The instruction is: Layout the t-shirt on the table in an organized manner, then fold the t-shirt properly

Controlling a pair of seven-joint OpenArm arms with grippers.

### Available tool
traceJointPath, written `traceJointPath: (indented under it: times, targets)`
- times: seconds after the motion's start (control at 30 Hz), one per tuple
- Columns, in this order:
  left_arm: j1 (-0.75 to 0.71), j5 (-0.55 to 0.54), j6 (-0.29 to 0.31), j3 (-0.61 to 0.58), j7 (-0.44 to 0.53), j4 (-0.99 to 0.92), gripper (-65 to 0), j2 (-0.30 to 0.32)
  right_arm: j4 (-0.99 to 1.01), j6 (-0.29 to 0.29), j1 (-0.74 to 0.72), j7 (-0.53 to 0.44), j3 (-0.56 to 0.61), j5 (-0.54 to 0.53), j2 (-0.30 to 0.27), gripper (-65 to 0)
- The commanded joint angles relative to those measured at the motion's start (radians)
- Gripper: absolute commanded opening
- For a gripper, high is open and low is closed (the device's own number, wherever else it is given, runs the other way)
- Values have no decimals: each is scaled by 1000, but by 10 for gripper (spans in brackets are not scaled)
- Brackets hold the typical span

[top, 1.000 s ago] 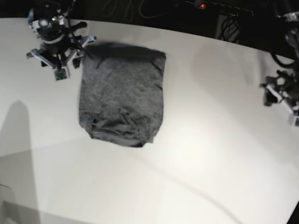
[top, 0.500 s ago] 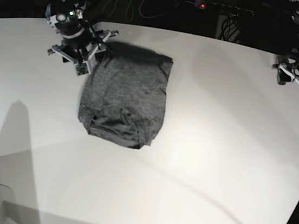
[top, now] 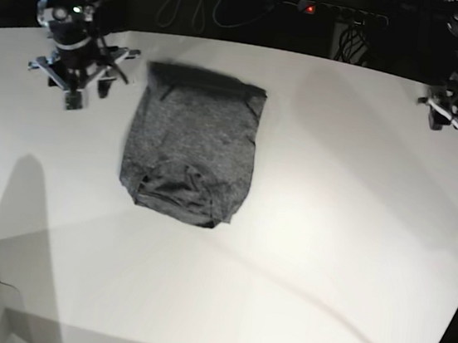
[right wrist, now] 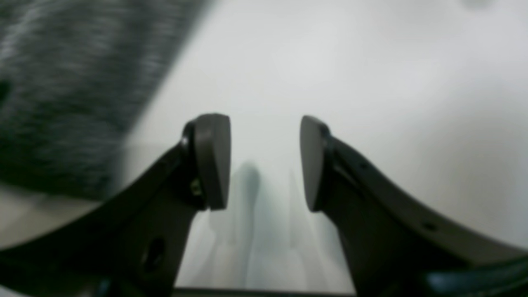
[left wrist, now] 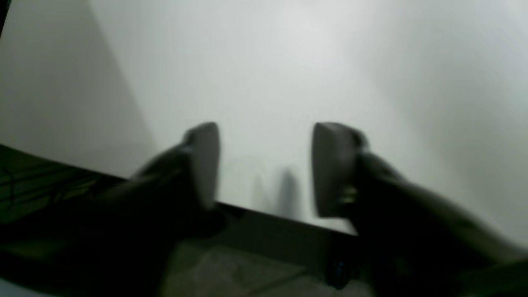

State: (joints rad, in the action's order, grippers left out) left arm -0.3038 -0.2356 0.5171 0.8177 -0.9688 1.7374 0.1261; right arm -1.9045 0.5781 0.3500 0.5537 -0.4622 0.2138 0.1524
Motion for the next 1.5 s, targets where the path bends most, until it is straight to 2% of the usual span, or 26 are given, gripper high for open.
traceJointPath:
  times: [0.0,0.07,0.13,0.2,0.27,0.33,0.43,0.5,0.6,0.63,0.67,0.73,0.83,0.93,1.03,1.13,1.27,1.37,1.4,1.47]
  targets:
    - [-16,0,-4,10,4,29,-429,10,-39,-8,4,-21,-42,-27,-4,-372]
    - [-48,0,-4,13,7,43,-501,-9,-59,-5,17,-11,-116,-73,-4,-390]
    - [-85,0,-4,13,15,55,-516,-23,-59,-5,36,-11,-189,-138,-4,-455]
    - [-122,0,-4,16,17,69,-526,-44,-57,-5,50,-11,-287,-225,-4,-559]
    - [-153,0,-4,53,17,95,-564,-81,-56,-5,73,-10,-373,-314,-3,-650]
    - [-177,0,-4,99,17,121,-637,-128,-54,-5,111,2,-425,-385,-3,-650]
    - [-223,0,-1,162,17,141,-643,-177,-54,-4,157,52,-481,-492,-7,-650]
    - [-249,2,44,176,17,132,-650,-194,-53,-4,171,82,-508,-515,-7,-650]
    - [-271,12,157,174,17,60,-649,-197,-34,-7,174,156,-531,-514,-3,-650]
    - [-271,12,181,174,18,16,-649,-194,-11,-7,174,180,-531,-512,-3,-650]
    - [-266,17,181,170,26,-32,-649,-190,18,-8,174,199,-531,-512,-3,-650]
    - [-254,63,181,167,95,-136,-649,-184,90,-8,174,205,-544,-512,-6,-650]
    - [-209,173,181,108,267,-305,-649,-171,210,-8,169,203,-560,-511,-10,-650]
    - [-177,262,181,15,454,-534,-649,-125,337,-10,166,194,-559,-489,-37,-650]
    - [-114,278,181,-65,566,-811,-649,-58,480,-10,143,124,-559,-377,-35,-650]
    - [-24,279,181,-140,660,-1095,-649,2,659,-4,106,12,-557,-256,-35,-650]
    - [71,281,170,-280,927,-1437,-650,47,929,-8,67,-206,-510,-98,-44,-650]
    - [116,276,-10,-389,1106,-1597,-650,59,1117,-11,68,-407,-468,-49,-44,-650]
    - [124,276,-70,-416,1134,-1609,-650,56,1173,-16,70,-464,-450,-35,-47,-650]
    - [130,279,-170,-459,1134,-1609,-650,39,1298,-79,67,-591,-416,-3,-61,-650]
